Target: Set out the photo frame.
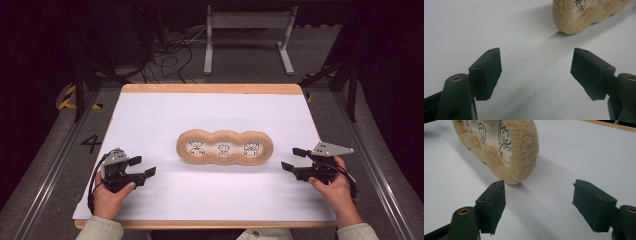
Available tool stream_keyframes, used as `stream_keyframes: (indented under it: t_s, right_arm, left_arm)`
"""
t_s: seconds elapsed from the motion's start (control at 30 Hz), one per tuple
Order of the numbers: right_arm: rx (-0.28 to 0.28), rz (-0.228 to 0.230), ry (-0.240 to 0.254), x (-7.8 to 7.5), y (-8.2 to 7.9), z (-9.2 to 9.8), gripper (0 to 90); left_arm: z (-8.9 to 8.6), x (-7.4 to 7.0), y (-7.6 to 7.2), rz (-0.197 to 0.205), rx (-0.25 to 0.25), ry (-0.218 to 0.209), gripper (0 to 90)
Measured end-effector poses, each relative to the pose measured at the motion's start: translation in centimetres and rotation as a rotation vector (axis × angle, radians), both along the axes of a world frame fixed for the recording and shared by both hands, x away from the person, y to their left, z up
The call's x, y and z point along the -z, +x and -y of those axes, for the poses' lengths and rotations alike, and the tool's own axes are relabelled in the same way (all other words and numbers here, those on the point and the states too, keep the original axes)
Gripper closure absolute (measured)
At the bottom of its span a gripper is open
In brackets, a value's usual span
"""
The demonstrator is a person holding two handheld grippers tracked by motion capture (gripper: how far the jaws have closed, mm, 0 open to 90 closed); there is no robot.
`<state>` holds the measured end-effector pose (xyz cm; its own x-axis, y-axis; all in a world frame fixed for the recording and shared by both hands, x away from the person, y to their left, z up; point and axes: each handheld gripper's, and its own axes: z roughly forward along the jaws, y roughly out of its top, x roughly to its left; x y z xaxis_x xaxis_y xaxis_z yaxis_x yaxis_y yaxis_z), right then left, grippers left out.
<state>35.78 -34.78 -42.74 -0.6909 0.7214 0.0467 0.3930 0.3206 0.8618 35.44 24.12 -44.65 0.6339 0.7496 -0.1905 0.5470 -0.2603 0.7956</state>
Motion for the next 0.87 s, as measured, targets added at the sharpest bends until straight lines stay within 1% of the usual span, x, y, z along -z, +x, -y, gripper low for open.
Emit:
stream_keyframes:
  t_s: [0.03,0.1,0.17,0.2,0.23,0.3,0.33,0.37,0.43,0.53,0.57,0.67,0.77,0.87]
  right_arm:
    - [-0.004,0.001,-0.002,0.2,0.0,0.1,26.5]
    - [-0.009,0.005,-0.003,0.7,0.0,0.2,26.5]
    - [-0.008,-0.002,-0.011,1.0,0.1,0.2,26.6]
    - [-0.008,-0.002,-0.011,1.0,0.1,0.2,26.6]
    - [-0.007,-0.018,-0.017,1.5,0.1,0.1,26.7]
    - [-0.009,-0.047,-0.061,2.1,0.2,-0.3,27.0]
    - [-0.016,-0.055,-0.074,2.3,0.2,-0.6,27.1]
    - [-0.022,-0.067,-0.089,2.5,0.2,-1.0,27.1]
    - [-0.027,-0.069,-0.099,2.6,0.2,-1.1,27.1]
    - [-0.031,-0.073,-0.101,2.7,0.2,-1.2,27.0]
    - [-0.031,-0.073,-0.101,2.7,0.2,-1.2,27.0]
    - [-0.029,-0.068,-0.098,2.7,0.1,-1.1,26.4]
    - [-0.026,-0.069,-0.091,2.6,0.1,-1.0,26.2]
    - [-0.014,-0.058,-0.068,2.4,0.1,-0.8,27.4]
  left_arm:
    - [0.0,0.1,0.1,0.002,-0.003,0.005,25.7]
    - [0.0,0.2,0.2,-0.009,-0.003,0.002,25.7]
    - [0.1,0.3,0.3,-0.004,0.003,0.017,25.6]
    - [0.1,0.3,0.3,-0.004,0.003,0.017,25.6]
    - [0.2,0.4,0.3,-0.01,0.002,0.014,25.6]
    - [0.3,0.6,0.4,-0.019,0.004,0.015,25.6]
    - [0.3,0.7,0.5,-0.018,0.001,0.014,25.6]
    - [0.3,0.9,0.6,-0.026,-0.002,0.011,26.2]
    - [0.4,1.1,0.8,-0.036,0.004,0.012,26.1]
    - [0.5,1.1,0.8,-0.037,0.002,0.009,26.0]
    - [0.5,1.1,0.8,-0.028,0.006,0.013,26.0]
    - [0.6,1.1,0.9,-0.029,0.002,0.018,26.1]
    - [0.7,1.1,0.9,-0.027,-0.008,0.014,26.1]
    - [0.9,1.1,1.1,-0.023,-0.021,0.013,26.1]
